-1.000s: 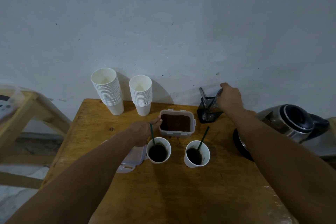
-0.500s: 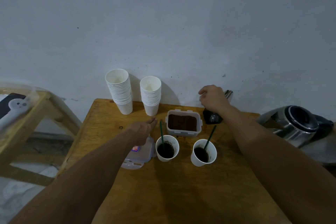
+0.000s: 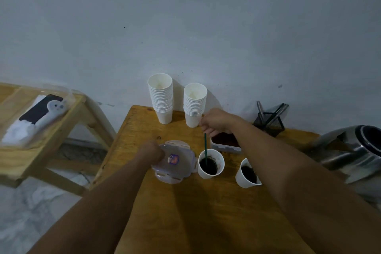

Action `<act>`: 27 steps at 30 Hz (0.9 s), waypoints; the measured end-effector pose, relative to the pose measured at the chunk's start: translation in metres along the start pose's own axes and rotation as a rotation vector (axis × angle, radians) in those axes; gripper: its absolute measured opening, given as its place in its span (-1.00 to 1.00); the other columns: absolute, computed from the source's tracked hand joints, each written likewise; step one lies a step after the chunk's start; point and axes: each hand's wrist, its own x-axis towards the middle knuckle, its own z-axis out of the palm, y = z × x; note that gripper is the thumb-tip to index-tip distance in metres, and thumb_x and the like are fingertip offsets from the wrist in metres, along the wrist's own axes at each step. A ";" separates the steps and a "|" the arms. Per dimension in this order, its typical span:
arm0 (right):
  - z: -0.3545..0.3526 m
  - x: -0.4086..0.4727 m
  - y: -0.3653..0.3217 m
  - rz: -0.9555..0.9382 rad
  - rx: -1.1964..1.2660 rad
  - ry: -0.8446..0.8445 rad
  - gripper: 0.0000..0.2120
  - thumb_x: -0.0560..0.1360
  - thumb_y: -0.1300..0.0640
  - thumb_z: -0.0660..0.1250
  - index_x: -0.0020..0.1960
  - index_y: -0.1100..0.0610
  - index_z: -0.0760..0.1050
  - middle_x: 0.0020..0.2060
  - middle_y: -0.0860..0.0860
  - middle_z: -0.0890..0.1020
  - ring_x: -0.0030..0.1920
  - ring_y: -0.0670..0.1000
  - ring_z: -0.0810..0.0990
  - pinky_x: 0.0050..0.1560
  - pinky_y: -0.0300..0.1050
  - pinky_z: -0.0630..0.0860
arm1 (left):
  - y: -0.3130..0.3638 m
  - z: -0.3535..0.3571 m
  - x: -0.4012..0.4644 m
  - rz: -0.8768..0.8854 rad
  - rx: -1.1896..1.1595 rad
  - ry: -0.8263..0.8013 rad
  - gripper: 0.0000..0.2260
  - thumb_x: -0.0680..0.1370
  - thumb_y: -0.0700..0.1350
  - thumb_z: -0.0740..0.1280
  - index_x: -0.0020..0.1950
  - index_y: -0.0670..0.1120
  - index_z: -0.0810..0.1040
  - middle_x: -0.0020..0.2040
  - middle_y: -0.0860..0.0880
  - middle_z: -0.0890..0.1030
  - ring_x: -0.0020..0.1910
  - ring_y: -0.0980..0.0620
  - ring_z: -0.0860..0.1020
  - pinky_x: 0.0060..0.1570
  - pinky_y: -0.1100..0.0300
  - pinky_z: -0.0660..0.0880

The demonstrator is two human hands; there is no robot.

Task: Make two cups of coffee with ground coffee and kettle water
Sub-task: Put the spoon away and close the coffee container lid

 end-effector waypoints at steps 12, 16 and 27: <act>0.041 0.041 -0.009 0.372 -0.046 -0.321 -0.16 0.56 -0.40 -0.03 0.49 0.29 0.27 0.38 0.40 0.39 0.37 0.38 0.42 0.33 0.23 0.41 | -0.010 0.001 -0.006 -0.348 -0.604 -0.128 -0.73 0.55 -0.16 0.29 0.16 -0.31 0.46 -0.08 -0.25 0.50 -0.19 -0.16 0.50 -0.29 0.01 0.53; 0.045 0.047 -0.006 0.432 0.003 -0.418 -0.13 0.54 -0.41 0.03 0.54 0.27 0.15 0.40 0.44 0.35 0.37 0.40 0.41 0.29 0.23 0.42 | -0.015 0.002 0.001 -0.383 -0.658 -0.091 -0.76 0.53 -0.17 0.31 0.11 -0.29 0.47 -0.01 -0.26 0.52 -0.03 -0.21 0.56 -0.12 -0.05 0.58; 0.040 0.058 0.007 0.433 0.047 -0.447 -0.13 0.53 -0.42 0.02 0.52 0.26 0.21 0.33 0.41 0.45 0.30 0.36 0.50 0.19 0.21 0.45 | -0.020 0.008 0.010 -0.459 -0.826 -0.059 -0.86 0.52 -0.20 0.32 -0.04 -0.28 0.45 0.01 -0.30 0.55 -0.04 -0.28 0.59 -0.15 -0.08 0.61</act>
